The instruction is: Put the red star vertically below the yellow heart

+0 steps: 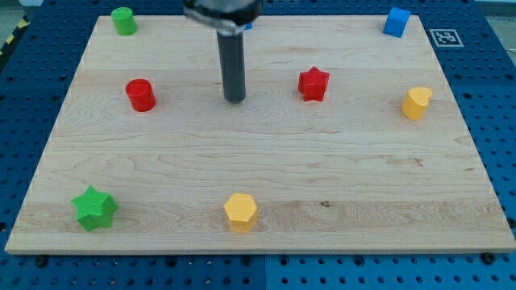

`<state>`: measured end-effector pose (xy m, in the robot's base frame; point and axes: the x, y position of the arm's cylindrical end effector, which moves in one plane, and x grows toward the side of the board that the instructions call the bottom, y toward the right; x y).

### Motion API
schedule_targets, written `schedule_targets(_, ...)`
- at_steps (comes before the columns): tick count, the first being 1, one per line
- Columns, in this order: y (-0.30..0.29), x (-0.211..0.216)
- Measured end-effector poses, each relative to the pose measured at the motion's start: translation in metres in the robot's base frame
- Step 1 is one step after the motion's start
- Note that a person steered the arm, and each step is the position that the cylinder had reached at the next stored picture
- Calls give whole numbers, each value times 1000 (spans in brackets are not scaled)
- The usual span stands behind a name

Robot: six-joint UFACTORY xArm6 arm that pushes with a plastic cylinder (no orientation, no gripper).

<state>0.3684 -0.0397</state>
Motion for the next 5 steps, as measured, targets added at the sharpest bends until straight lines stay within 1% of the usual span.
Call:
schedule_targets(1, 20, -58)
schedule_targets(2, 77, -62)
schedule_targets(3, 132, -41)
schedule_targets(4, 148, -19)
schedule_targets(5, 148, -17)
